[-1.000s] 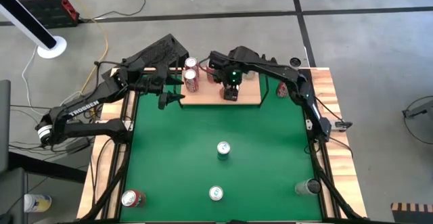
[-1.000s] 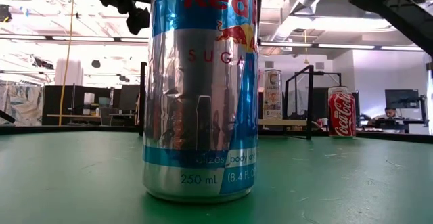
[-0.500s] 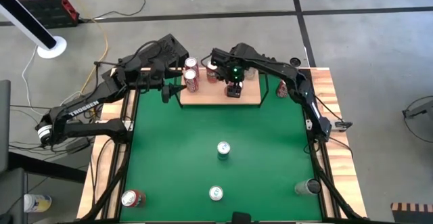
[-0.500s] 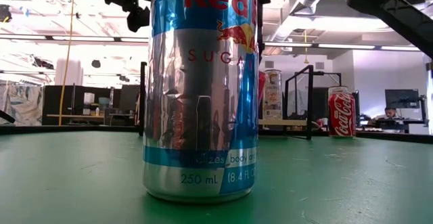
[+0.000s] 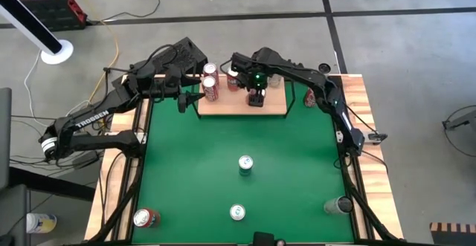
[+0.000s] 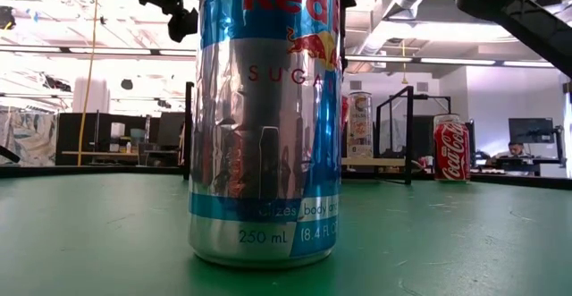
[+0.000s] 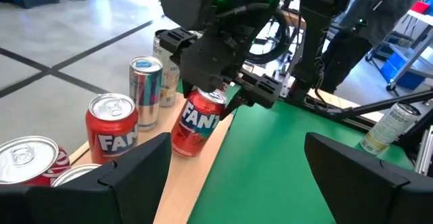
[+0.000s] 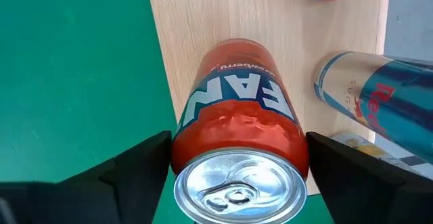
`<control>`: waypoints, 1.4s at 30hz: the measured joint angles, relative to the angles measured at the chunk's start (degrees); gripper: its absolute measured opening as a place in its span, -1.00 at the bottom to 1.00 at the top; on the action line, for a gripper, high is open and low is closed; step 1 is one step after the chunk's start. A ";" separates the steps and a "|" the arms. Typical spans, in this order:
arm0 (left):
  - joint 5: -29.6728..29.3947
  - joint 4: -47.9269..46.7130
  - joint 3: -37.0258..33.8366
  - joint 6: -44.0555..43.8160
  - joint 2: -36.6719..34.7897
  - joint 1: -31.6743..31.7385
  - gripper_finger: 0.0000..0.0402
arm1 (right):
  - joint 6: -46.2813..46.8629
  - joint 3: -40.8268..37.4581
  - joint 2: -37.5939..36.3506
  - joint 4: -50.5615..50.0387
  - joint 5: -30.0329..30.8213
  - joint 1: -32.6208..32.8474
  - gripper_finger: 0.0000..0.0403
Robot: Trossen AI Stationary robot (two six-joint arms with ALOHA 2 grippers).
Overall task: Place canned beverage on shelf
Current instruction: Put the right orange soda can on the shelf
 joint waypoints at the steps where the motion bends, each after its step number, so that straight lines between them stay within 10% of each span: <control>1: 0.00 0.02 0.00 0.00 0.00 0.00 0.60 | 0.02 -0.05 0.10 0.06 0.00 0.00 0.86; 22: 0.15 0.00 0.00 2.61 0.00 0.00 0.60 | -0.54 1.96 -0.20 0.31 0.04 -0.02 0.89; 34: -0.09 0.04 0.00 3.45 0.00 0.02 0.60 | 5.36 1.35 -12.44 -2.13 -5.80 -0.08 0.89; 42: -0.09 -1.10 0.00 2.93 0.00 0.00 0.60 | 12.90 -24.43 -30.50 15.59 -6.23 -0.71 0.86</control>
